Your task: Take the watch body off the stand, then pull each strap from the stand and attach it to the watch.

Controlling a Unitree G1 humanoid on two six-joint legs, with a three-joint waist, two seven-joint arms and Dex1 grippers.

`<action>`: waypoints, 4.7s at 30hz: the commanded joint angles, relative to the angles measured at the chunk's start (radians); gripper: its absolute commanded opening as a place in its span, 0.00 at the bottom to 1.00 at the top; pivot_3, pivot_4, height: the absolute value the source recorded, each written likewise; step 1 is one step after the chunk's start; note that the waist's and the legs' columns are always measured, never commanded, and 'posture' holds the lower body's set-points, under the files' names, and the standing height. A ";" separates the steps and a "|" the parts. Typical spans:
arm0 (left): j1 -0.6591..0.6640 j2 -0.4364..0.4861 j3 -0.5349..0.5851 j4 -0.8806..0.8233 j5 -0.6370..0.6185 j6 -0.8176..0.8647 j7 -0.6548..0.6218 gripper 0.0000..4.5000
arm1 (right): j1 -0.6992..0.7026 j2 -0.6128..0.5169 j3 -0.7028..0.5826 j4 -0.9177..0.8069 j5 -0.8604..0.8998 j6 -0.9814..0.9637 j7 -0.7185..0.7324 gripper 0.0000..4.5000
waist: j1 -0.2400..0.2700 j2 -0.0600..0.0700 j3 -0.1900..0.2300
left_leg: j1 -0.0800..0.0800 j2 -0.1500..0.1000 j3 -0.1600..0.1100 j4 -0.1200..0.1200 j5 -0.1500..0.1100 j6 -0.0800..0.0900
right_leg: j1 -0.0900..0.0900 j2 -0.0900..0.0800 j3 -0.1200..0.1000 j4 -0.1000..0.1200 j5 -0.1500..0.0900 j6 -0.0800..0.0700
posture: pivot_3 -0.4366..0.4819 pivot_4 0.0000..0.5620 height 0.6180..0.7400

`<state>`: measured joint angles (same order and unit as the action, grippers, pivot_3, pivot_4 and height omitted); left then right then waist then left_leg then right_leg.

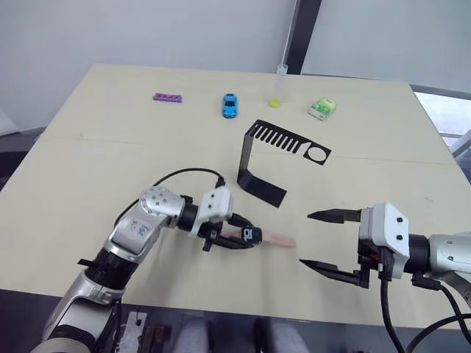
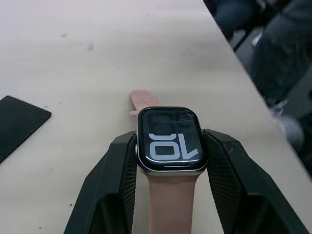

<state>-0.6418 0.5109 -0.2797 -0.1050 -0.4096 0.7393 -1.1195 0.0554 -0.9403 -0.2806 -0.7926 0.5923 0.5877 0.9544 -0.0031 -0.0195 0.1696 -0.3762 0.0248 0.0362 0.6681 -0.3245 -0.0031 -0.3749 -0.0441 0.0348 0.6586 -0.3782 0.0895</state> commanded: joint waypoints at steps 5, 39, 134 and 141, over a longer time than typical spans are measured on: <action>-0.128 -0.108 0.194 0.051 -0.298 0.683 0.129 0.35 | -0.083 -0.026 0.082 -0.062 -0.057 0.065 -0.117 0.99 | -0.004 0.000 0.000 | 0.000 0.000 0.000 0.000 0.000 0.000 | -0.001 0.000 0.000 0.000 0.000 0.000 | 0.48 0.27 1.00; -0.198 -0.277 0.364 0.208 -0.370 0.865 0.370 0.35 | -0.395 0.095 0.425 0.023 -0.185 0.327 -0.341 0.49 | -0.002 0.000 0.000 | 0.000 -0.001 0.000 0.000 0.001 -0.003 | -0.002 0.000 0.000 0.001 0.000 0.000 | 0.48 0.27 1.00; 0.120 0.071 -0.111 -0.027 0.246 -0.436 -0.040 0.35 | 0.043 -0.030 -0.098 0.007 0.144 0.048 0.035 0.99 | 0.001 0.000 0.000 | 0.001 0.000 0.001 -0.002 -0.001 0.000 | 0.001 0.000 0.001 -0.004 0.000 0.000 | 0.48 0.27 1.00; 0.153 0.048 -0.153 -0.021 0.311 -0.362 0.013 0.35 | 0.083 -0.035 -0.067 0.006 0.095 0.016 0.037 0.99 | 0.000 0.000 0.000 | 0.002 0.000 0.001 -0.002 -0.001 0.000 | 0.001 0.000 0.001 -0.003 0.000 0.000 | 0.48 0.27 1.00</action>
<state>-0.4880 0.5594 -0.4317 -0.1081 -0.1116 0.3704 -1.1194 0.1383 -0.9717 -0.3335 -0.7773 0.6960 0.6286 0.9910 -0.0033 -0.0195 0.1696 -0.3746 0.0251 0.0372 0.6661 -0.3251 -0.0033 -0.3739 -0.0439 0.0358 0.6553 -0.3782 0.0894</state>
